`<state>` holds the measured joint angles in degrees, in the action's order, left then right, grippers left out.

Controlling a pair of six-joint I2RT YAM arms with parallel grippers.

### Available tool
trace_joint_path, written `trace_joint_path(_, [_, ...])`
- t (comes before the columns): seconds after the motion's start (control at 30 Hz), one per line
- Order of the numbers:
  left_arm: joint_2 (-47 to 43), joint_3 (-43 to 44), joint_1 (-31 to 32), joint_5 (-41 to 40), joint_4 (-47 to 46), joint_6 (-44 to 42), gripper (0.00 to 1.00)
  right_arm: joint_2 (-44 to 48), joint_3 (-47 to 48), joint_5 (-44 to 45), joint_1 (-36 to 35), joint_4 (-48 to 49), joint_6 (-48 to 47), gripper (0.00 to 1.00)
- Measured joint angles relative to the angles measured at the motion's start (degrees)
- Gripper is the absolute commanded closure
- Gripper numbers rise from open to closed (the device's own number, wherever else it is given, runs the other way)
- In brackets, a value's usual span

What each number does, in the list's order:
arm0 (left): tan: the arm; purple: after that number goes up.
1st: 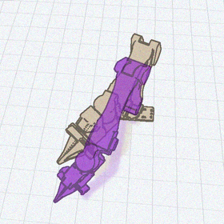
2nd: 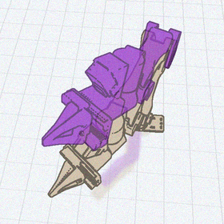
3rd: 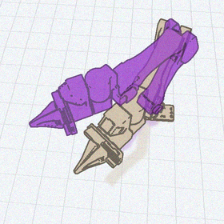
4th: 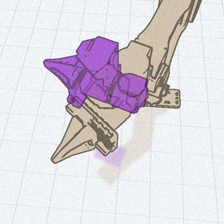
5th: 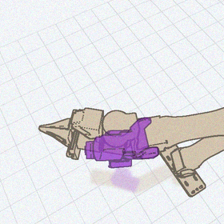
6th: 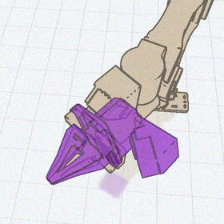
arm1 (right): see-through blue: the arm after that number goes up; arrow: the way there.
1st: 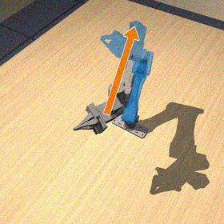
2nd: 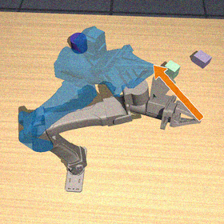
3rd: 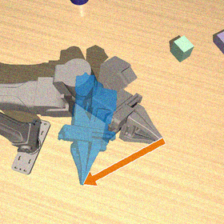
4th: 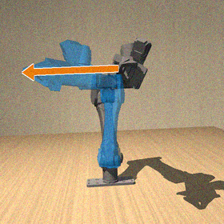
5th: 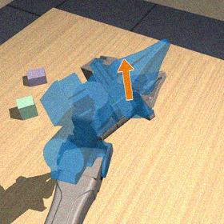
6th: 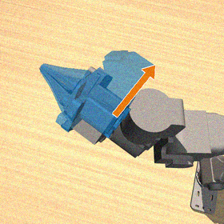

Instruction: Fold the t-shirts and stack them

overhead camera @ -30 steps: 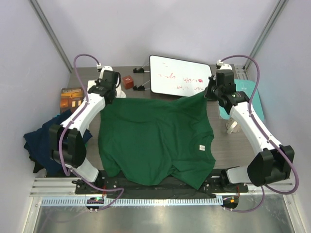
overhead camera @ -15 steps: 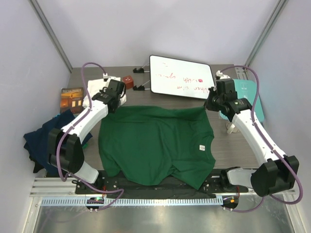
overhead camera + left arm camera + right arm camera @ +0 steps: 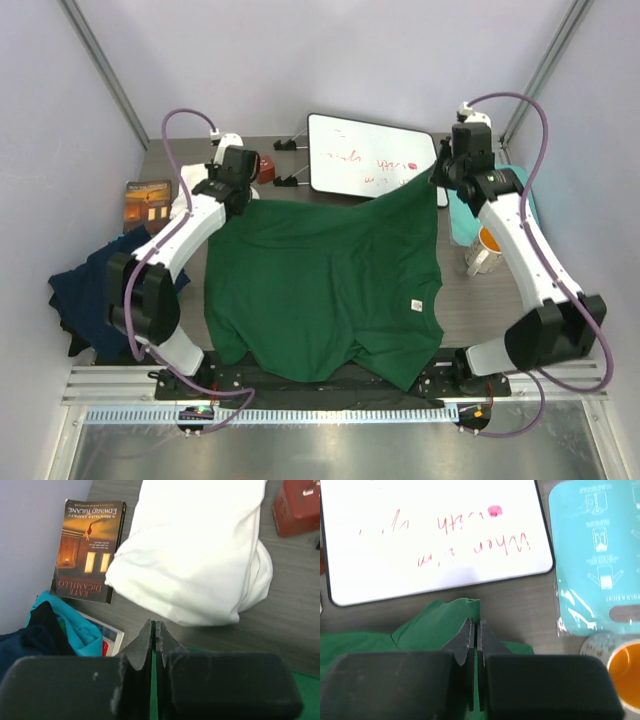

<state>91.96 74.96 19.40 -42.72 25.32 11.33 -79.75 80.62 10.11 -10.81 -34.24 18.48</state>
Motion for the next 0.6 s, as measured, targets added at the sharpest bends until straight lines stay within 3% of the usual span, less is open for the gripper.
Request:
trace_joint_path(0.27, [12.11,9.38,-1.86,-0.13,-2.47,-0.61,1.00,-15.30,12.35,-0.55,3.63,0.09,-1.44,0.99])
trace_joint_path(0.6, [14.01,9.25,-2.51,-0.76,-3.69,-1.05,1.00,-19.65,16.87,-3.02,5.16,0.15,-3.08,0.99])
